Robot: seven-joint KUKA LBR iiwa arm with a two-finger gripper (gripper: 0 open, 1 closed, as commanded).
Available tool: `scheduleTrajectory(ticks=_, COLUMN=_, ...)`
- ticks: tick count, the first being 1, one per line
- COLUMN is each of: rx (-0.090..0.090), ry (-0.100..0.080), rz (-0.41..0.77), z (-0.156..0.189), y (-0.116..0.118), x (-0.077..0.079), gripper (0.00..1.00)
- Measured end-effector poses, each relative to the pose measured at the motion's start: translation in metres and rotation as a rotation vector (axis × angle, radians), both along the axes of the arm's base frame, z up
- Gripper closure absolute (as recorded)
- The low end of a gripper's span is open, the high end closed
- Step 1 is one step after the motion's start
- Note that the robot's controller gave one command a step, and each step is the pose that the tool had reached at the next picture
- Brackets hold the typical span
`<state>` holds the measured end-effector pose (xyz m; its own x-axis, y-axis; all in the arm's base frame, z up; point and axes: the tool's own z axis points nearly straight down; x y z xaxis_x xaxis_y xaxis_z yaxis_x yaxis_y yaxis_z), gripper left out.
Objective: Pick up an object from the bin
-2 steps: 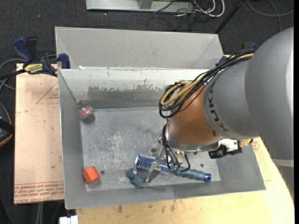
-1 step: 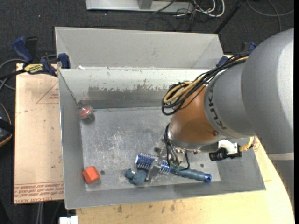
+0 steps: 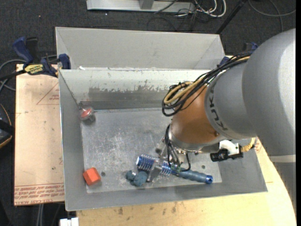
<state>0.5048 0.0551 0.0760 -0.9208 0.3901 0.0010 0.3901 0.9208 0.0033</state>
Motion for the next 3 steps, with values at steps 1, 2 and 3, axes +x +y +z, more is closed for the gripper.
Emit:
scheduleTrajectory(ticks=1, rx=0.000, ry=-0.013, rz=-0.002, z=0.003, y=0.000, x=0.004, gripper=1.00)
scheduleTrajectory(ticks=2, rx=-0.003, ry=-0.005, rz=0.001, z=0.028, y=0.000, x=0.005, gripper=1.00)
scheduleTrajectory(ticks=3, rx=-0.002, ry=-0.006, rz=0.004, z=0.087, y=0.001, x=0.006, gripper=1.00)
